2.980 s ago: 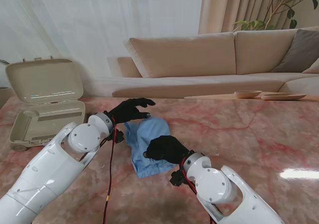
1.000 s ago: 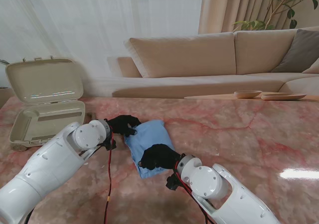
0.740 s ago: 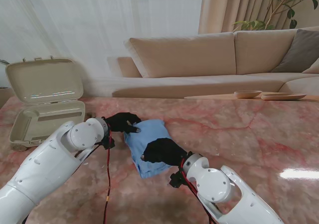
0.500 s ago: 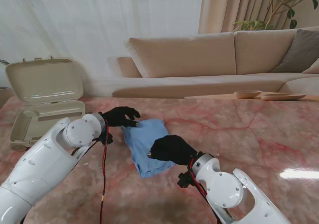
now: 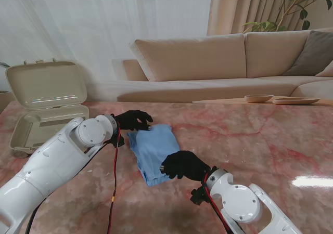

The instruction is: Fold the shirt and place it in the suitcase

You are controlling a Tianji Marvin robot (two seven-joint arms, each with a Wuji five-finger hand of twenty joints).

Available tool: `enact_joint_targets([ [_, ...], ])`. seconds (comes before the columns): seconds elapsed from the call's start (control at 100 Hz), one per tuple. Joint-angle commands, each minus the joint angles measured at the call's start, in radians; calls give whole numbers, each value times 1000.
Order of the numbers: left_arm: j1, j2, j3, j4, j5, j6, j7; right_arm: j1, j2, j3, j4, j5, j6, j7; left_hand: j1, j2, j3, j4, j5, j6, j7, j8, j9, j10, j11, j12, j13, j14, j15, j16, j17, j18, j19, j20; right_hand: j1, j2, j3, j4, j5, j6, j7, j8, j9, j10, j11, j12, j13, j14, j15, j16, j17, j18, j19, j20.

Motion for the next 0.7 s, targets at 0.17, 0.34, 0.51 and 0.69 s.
enact_joint_targets([
  [0.17,-32,-11,47,63,16,-32,-24,21,3,-19,61,31,30,37,30,42,-44,26,-52,10,-25,-6,-20,-3,5,-2,-11,20,4,-10,-2,17,-2,-9,-44,11,1,19,10,-7,7,21,12,12,16,-16,67,-4,0,-58,28,-4,-8,-69],
  [0.34,-31,0,52,77,35,-30,-48,51,0,-41,99,70,54,50,40,51,-53,28,-56,11,-20,-4,-16,-3,11,-1,-5,21,14,-8,2,12,10,-8,-41,15,0,17,6,-7,11,16,1,9,13,-18,31,0,-30,-75,6,-1,-51,-101],
  [0.51,-9,16,35,61,49,-16,-77,92,-6,-70,146,88,79,51,43,56,-62,28,-58,11,-18,-4,-9,-2,15,0,3,25,23,-4,10,12,24,-2,-33,19,-6,16,1,-8,16,10,-6,8,10,-18,-10,10,-65,-93,-30,0,-88,-129],
  [0.69,34,43,-1,3,70,8,-126,125,-13,-86,187,104,105,48,40,68,-75,28,-60,9,-21,-6,-2,-1,15,-1,8,29,33,1,12,11,37,5,-18,21,-11,16,-5,2,20,8,-14,14,9,-15,-26,5,-71,-96,-55,-6,-91,-133],
])
